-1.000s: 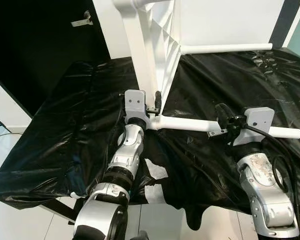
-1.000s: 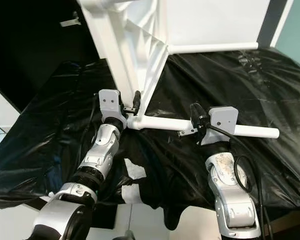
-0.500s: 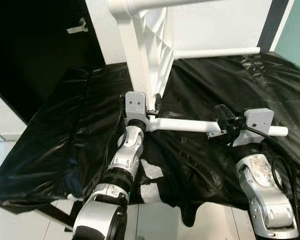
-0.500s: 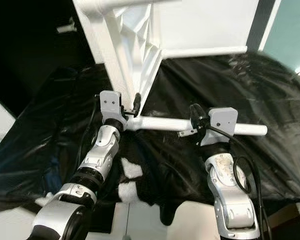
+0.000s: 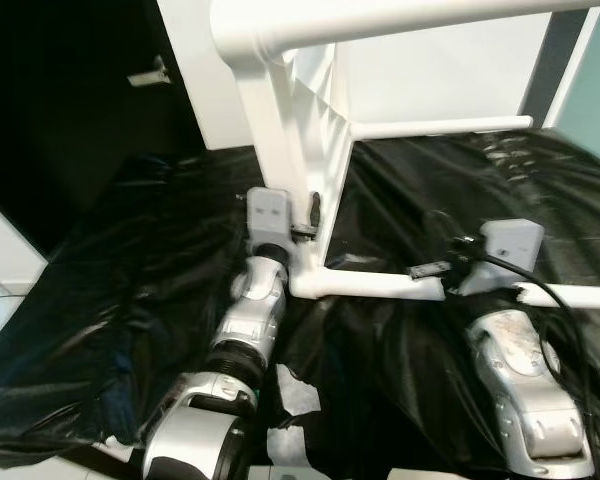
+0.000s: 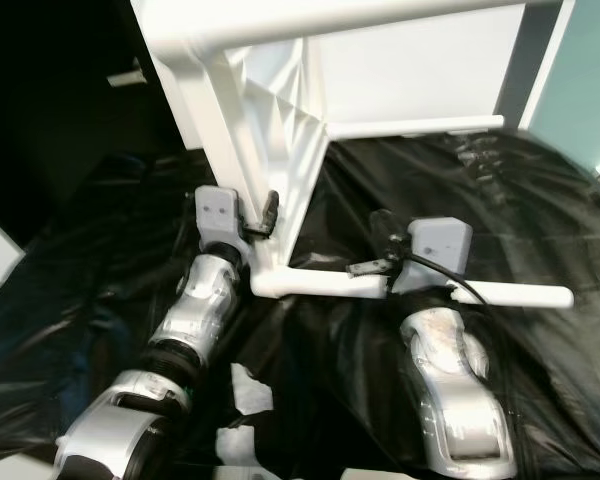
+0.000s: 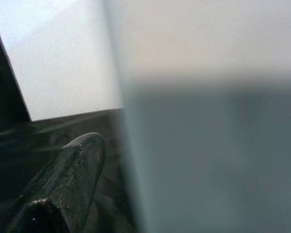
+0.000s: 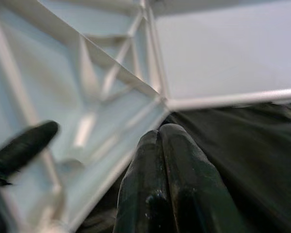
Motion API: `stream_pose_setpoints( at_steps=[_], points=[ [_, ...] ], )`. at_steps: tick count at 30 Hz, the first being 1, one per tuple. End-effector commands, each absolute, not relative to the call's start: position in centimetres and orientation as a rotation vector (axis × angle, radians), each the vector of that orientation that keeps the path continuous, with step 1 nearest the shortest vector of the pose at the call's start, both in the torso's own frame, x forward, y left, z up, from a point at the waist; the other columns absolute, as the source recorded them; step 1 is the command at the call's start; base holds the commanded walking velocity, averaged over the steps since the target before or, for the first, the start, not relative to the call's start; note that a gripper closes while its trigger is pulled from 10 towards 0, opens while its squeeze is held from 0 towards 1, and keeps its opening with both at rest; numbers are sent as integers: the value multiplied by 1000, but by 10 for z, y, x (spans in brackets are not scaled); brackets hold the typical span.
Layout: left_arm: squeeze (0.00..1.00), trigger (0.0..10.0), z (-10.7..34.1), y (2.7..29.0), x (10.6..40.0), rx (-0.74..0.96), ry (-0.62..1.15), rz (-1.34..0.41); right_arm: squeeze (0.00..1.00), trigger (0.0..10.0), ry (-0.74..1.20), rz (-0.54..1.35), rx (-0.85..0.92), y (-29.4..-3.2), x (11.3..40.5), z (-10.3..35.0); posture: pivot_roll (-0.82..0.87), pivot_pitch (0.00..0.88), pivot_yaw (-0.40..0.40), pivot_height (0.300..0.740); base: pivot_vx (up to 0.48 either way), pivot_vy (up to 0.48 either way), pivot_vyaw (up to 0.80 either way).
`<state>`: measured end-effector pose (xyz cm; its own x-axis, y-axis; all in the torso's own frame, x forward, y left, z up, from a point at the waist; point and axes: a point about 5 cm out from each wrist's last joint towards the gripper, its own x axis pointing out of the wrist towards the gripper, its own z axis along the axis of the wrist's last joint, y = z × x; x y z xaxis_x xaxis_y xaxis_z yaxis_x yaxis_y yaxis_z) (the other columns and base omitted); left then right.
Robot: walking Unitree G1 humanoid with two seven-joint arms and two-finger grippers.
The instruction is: Building children table
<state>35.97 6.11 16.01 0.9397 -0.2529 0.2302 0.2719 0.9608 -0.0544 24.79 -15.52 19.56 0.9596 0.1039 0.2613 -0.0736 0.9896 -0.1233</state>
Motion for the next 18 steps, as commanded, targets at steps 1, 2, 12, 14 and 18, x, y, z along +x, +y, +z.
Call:
stream_pose_setpoints(
  at_steps=[1, 2, 12, 14, 18],
  points=[
    [0, 10000, 162, 65, 362, -68, -223, -246, 0, 10000, -265, 98, -96, -152, 249, 194, 45, 0, 99, 740, 0, 0, 0],
    [0, 10000, 162, 65, 363, -66, -222, -245, 0, 10000, -266, 98, -96, -152, 249, 195, 45, 0, 100, 740, 0, 0, 0],
    [0, 0, 163, 65, 359, -53, -252, -303, 0, 10000, -270, 93, -95, -153, 250, 195, 49, 0, 105, 740, 0, 0, 0],
    [0, 0, 162, 73, 354, -52, -262, -296, 0, 10000, -269, 94, -95, -153, 249, 195, 54, 0, 104, 740, 0, 0, 0],
    [0, 0, 150, 98, 329, -53, -282, -263, 0, 10000, -259, 93, -96, -155, 247, 194, 76, 0, 99, 740, 0, 0, 0]
  ],
)
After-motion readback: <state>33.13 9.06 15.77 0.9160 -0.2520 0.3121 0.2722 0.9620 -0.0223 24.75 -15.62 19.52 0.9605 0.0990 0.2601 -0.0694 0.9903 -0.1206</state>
